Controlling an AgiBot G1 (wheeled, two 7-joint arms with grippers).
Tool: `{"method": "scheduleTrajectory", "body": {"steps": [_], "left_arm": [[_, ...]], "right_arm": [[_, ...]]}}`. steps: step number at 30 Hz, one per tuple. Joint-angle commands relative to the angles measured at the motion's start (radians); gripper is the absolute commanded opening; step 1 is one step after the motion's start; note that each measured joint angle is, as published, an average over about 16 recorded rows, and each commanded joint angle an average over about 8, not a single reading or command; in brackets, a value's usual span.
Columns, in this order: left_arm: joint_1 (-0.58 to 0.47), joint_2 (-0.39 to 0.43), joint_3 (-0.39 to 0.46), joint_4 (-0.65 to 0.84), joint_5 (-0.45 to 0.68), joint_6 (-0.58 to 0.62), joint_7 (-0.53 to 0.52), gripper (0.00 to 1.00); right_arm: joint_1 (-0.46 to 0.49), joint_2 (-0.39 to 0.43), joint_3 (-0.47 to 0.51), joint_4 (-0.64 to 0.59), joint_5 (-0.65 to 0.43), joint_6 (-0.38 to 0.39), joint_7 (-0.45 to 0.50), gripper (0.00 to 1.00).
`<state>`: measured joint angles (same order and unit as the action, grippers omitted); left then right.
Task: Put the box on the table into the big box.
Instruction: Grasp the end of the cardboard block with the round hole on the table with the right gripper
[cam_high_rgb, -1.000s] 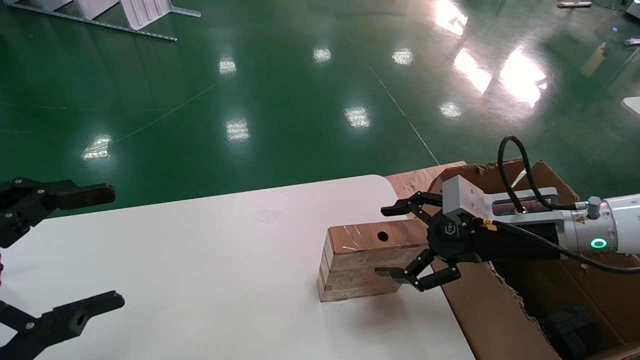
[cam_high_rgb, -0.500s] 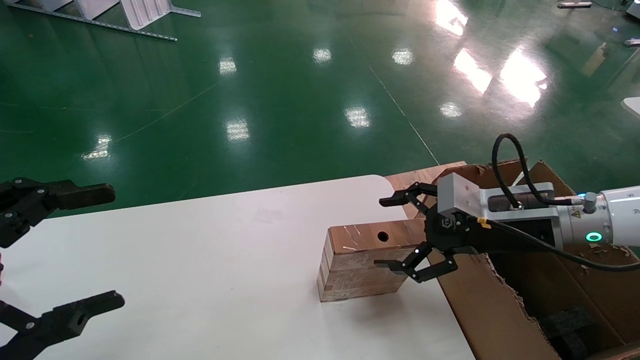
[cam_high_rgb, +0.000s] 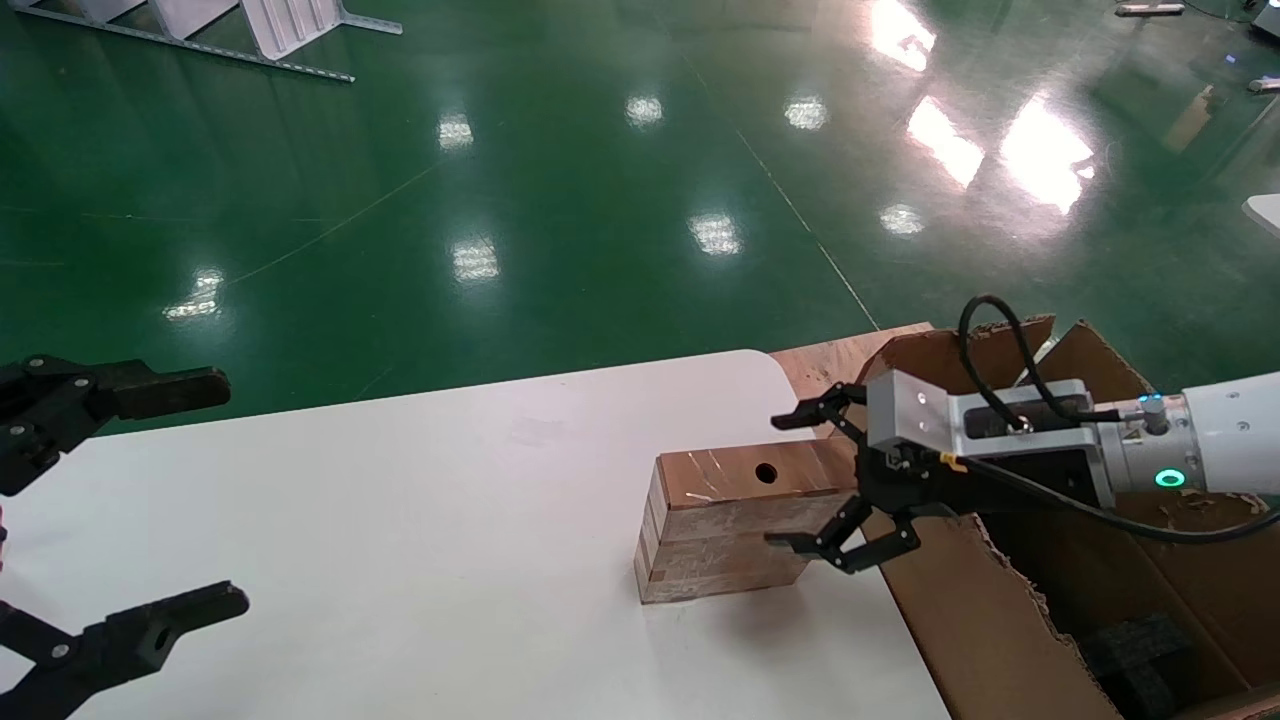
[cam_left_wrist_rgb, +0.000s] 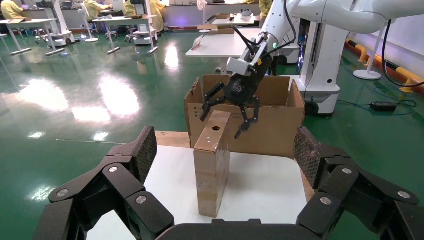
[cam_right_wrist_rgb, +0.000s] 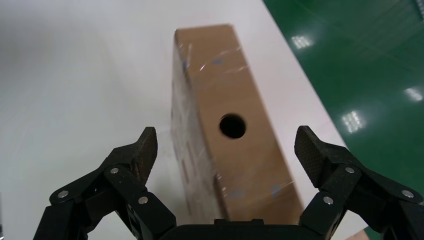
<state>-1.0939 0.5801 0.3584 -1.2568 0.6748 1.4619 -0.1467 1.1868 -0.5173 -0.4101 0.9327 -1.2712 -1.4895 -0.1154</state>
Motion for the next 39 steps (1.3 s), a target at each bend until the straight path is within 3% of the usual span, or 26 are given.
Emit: {"method": "scheduleTrajectory", "body": {"steps": [1, 39], "left_arm": [[0.000, 0.000, 0.000, 0.000, 0.000, 0.000, 0.000, 1.00], [0.000, 0.000, 0.000, 0.000, 0.000, 0.000, 0.000, 1.00]], "right_arm": [[0.004, -0.003, -0.007, -0.010, -0.009, -0.010, -0.008, 1.00], [0.068, -0.042, -0.028, -0.082, -0.056, -0.014, -0.042, 1.00]]}}
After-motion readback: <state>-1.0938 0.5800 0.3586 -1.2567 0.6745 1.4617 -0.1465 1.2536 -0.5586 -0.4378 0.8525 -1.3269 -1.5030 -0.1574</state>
